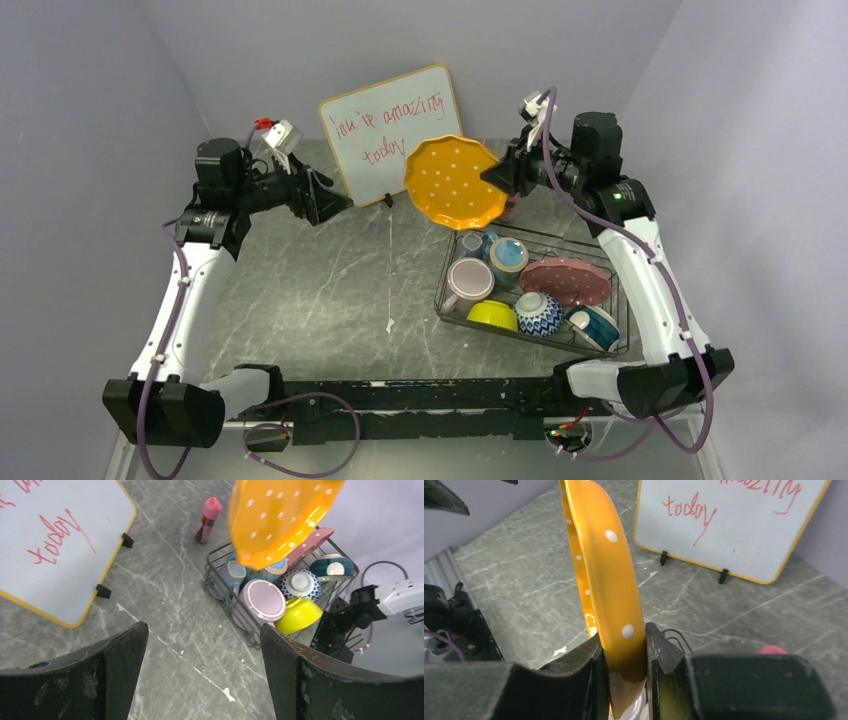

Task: Unload the mixed dishes from the dish rack
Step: Place the plate at the center of the board.

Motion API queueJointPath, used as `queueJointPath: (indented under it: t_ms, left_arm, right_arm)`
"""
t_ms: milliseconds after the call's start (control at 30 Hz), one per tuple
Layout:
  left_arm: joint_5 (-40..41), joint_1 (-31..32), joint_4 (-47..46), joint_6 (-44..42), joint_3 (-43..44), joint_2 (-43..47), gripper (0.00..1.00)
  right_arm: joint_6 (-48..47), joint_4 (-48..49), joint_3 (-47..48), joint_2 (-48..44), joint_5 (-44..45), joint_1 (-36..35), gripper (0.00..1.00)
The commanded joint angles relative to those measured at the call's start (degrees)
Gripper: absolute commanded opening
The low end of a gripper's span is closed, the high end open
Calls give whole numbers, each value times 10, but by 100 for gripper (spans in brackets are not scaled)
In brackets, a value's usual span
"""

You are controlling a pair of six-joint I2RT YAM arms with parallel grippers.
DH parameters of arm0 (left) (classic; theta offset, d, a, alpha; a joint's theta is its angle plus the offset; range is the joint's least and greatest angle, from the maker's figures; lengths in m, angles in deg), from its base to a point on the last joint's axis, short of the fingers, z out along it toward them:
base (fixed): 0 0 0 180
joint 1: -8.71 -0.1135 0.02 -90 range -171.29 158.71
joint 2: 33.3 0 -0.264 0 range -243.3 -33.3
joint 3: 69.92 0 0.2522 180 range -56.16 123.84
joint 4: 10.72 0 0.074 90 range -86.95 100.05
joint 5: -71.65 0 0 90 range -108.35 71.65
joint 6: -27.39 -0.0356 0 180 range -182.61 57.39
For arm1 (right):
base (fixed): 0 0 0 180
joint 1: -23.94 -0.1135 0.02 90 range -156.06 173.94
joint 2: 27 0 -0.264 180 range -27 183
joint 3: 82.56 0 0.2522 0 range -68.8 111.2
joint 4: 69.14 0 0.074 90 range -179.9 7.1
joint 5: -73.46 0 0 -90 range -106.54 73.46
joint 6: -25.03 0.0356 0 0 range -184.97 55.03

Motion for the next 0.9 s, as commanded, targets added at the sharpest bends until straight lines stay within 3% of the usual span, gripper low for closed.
queueJointPath:
  t_ms: [0, 500, 867]
  left_arm:
    - [-8, 15, -17, 34, 16, 14, 88]
    - [-4, 44, -94, 138, -17, -6, 92]
    - [28, 132, -98, 111, 23, -109, 91]
  right_arm:
    - [94, 144, -1, 2, -51, -11, 0]
    - [199, 226, -87, -2, -83, -15, 0]
    - [280, 324, -148, 11, -143, -15, 0]
